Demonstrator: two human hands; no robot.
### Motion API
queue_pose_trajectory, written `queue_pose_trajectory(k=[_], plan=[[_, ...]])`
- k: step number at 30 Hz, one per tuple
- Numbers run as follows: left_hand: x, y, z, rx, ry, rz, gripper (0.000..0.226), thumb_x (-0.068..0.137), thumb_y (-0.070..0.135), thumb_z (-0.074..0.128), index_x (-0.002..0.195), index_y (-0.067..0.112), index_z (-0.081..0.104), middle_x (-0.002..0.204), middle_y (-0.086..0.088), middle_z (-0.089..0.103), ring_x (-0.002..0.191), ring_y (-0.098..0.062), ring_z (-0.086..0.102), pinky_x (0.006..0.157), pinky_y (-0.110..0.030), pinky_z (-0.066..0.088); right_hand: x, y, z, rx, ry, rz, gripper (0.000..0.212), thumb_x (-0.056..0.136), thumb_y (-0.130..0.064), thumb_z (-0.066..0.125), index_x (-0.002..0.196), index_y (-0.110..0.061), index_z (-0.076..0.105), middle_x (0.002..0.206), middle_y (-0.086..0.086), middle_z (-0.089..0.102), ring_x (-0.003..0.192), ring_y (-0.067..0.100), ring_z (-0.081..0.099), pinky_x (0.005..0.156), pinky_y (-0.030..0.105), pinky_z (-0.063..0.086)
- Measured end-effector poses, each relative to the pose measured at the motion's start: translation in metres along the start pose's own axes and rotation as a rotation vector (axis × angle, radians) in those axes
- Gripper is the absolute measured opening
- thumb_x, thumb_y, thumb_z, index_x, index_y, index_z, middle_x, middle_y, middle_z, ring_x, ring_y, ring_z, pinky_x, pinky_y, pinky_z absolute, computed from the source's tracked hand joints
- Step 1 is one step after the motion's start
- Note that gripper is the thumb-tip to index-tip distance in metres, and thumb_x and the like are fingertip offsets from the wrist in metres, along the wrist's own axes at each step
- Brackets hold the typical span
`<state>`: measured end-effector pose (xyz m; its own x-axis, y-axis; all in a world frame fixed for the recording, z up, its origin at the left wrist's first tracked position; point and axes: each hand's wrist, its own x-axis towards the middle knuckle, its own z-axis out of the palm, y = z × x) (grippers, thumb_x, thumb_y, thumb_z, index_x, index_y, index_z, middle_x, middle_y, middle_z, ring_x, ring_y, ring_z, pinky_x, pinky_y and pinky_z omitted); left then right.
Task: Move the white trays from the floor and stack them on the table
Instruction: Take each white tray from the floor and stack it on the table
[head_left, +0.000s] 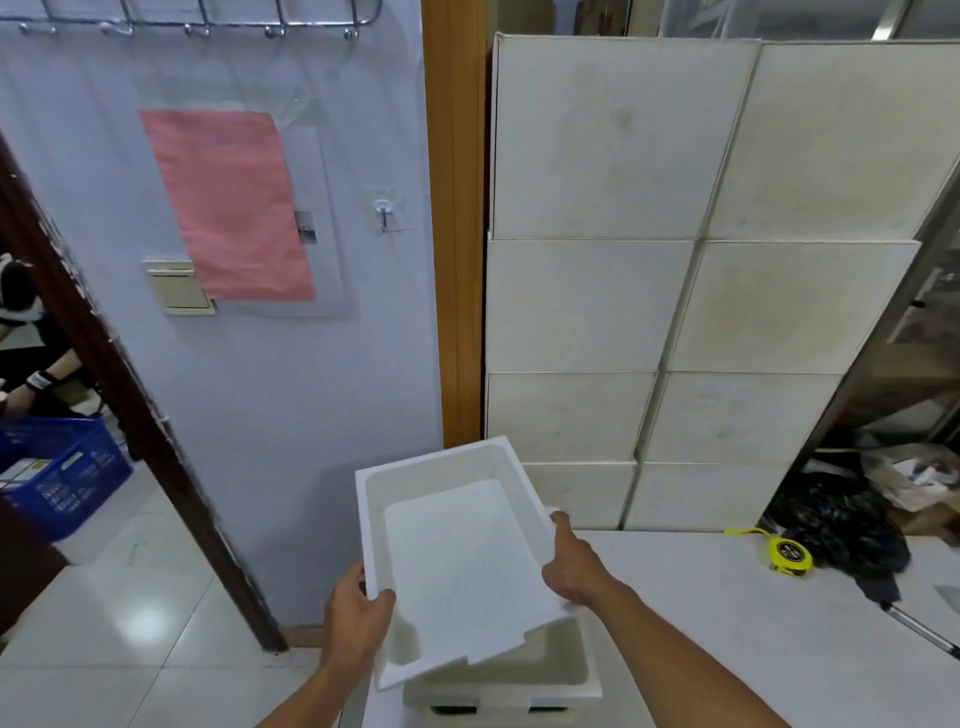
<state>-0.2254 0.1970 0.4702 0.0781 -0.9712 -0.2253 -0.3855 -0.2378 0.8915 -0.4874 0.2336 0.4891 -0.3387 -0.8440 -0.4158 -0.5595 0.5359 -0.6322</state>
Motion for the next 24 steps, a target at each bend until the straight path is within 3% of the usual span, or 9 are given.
queue_pose_trajectory(k=[3,7,11,13,17,20,24], plan=[[0.003,-0.006,0.009,0.055,-0.083,0.028,0.039,0.079,-0.002,0.057,0.113,0.016,0.061,0.092,-0.002,0.069,0.083,-0.019,0.064,0.059,-0.023,0.045,-0.002,0.019,0.005,0.040,0.026,0.031,0.085,0.088,-0.005,0.047,0.154,-0.024,-0.002,0.118,0.012,0.061,0.096,0.025,0.060,0.085,0.031,0.051],[0.009,-0.005,0.027,0.094,-0.177,0.045,0.041,0.083,-0.005,0.051,0.116,0.019,0.058,0.093,0.001,0.067,0.083,-0.015,0.062,0.058,-0.017,0.044,-0.003,0.042,0.012,0.077,0.061,0.034,0.088,0.086,-0.003,0.046,0.155,-0.028,-0.002,0.107,0.010,0.063,0.091,0.025,0.064,0.081,0.032,0.055],[0.014,-0.010,0.048,0.124,-0.129,0.035,0.051,0.086,-0.004,0.044,0.133,0.015,0.050,0.107,-0.005,0.064,0.099,-0.025,0.060,0.084,-0.034,0.051,0.002,0.044,0.021,0.038,0.107,0.076,0.086,0.089,-0.006,0.048,0.155,-0.026,-0.004,0.111,0.011,0.062,0.090,0.025,0.063,0.082,0.035,0.056],[0.015,-0.011,0.055,0.140,-0.130,0.061,0.058,0.090,-0.003,0.042,0.144,0.017,0.036,0.118,-0.007,0.059,0.108,-0.026,0.057,0.095,-0.037,0.048,0.004,0.048,0.025,0.021,0.119,0.089,0.087,0.089,-0.007,0.048,0.155,-0.025,-0.005,0.112,0.011,0.061,0.089,0.025,0.063,0.079,0.035,0.054],[0.010,-0.015,0.064,0.240,-0.217,0.080,0.073,0.095,0.003,0.039,0.154,0.027,0.004,0.110,-0.003,0.051,0.093,-0.018,0.052,0.083,-0.028,0.044,0.007,0.063,0.023,0.011,0.102,0.121,0.088,0.089,-0.006,0.048,0.155,-0.027,-0.006,0.106,0.009,0.059,0.084,0.023,0.059,0.077,0.034,0.053],[0.012,-0.026,0.069,0.297,-0.213,0.085,0.072,0.097,0.006,0.040,0.154,0.027,0.002,0.103,-0.004,0.053,0.088,-0.018,0.056,0.083,-0.029,0.049,0.008,0.071,0.026,0.010,0.084,0.109,0.088,0.089,-0.006,0.048,0.156,-0.027,-0.005,0.115,0.014,0.061,0.091,0.025,0.061,0.085,0.037,0.054],[0.017,-0.030,0.073,0.394,-0.185,0.116,0.073,0.096,0.007,0.042,0.154,0.027,0.001,0.103,0.001,0.045,0.089,-0.014,0.049,0.081,-0.026,0.044,0.014,0.072,0.031,-0.025,0.087,0.122,0.086,0.088,-0.006,0.047,0.156,-0.025,-0.004,0.113,0.013,0.062,0.097,0.027,0.064,0.082,0.036,0.055]])
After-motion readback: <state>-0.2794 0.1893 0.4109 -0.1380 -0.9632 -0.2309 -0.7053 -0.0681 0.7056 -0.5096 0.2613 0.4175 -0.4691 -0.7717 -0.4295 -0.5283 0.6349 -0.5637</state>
